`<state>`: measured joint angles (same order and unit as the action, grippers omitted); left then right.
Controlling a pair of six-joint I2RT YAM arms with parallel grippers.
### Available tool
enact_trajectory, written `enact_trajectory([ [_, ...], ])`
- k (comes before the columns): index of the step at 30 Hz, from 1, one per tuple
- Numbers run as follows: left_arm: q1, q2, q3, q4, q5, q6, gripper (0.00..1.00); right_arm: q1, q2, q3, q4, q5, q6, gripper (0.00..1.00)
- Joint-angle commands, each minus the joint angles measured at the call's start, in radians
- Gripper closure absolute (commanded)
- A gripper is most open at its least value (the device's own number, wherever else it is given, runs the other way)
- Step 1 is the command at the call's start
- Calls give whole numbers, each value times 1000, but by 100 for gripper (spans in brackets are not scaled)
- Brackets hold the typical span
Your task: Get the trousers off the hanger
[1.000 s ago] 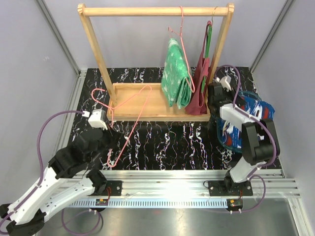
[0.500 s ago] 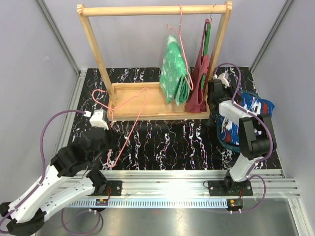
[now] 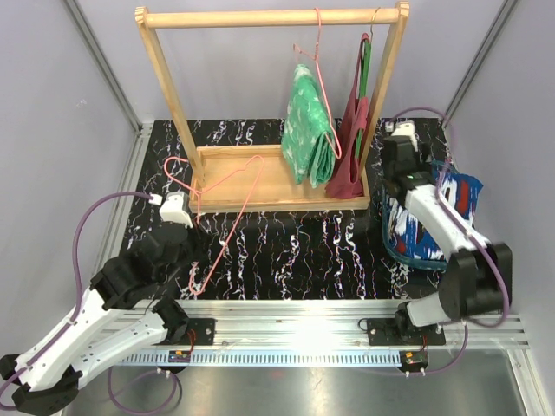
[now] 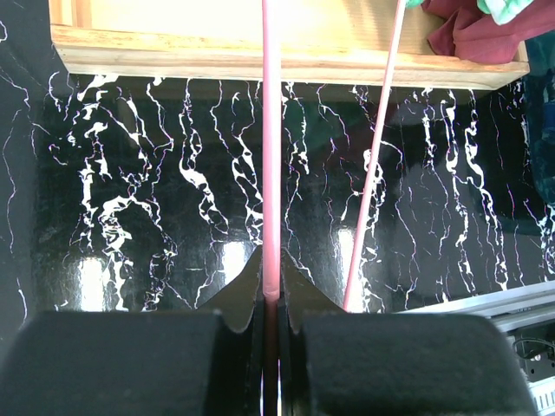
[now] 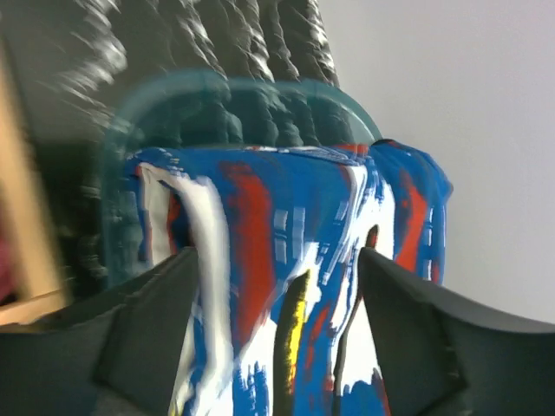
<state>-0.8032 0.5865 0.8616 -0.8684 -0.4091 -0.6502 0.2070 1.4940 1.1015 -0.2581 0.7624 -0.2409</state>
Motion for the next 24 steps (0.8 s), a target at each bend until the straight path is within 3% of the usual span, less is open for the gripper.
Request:
enact_trajectory([
  [1,-2,12,56,32,-27,17,100,-98,-187,41,-110,-407,234,16],
  [2,-1,12,57,31,-28,18,100,-119,-208,31,-127,-525,277,15],
  [5,-1,13,73,23,-30,15,100,-237,-261,8,-124,-668,396,14],
  [9,-1,25,99,17,-16,34,100,-353,-227,0,-113,-629,520,14],
  [11,-1,42,135,3,-7,55,100,-359,-122,52,-159,-550,526,1],
  [18,-1,134,311,-40,-52,98,100,-388,274,127,-184,-572,548,1],
  [24,-1,242,480,-142,-149,127,100,-389,391,109,-145,-758,563,1],
])
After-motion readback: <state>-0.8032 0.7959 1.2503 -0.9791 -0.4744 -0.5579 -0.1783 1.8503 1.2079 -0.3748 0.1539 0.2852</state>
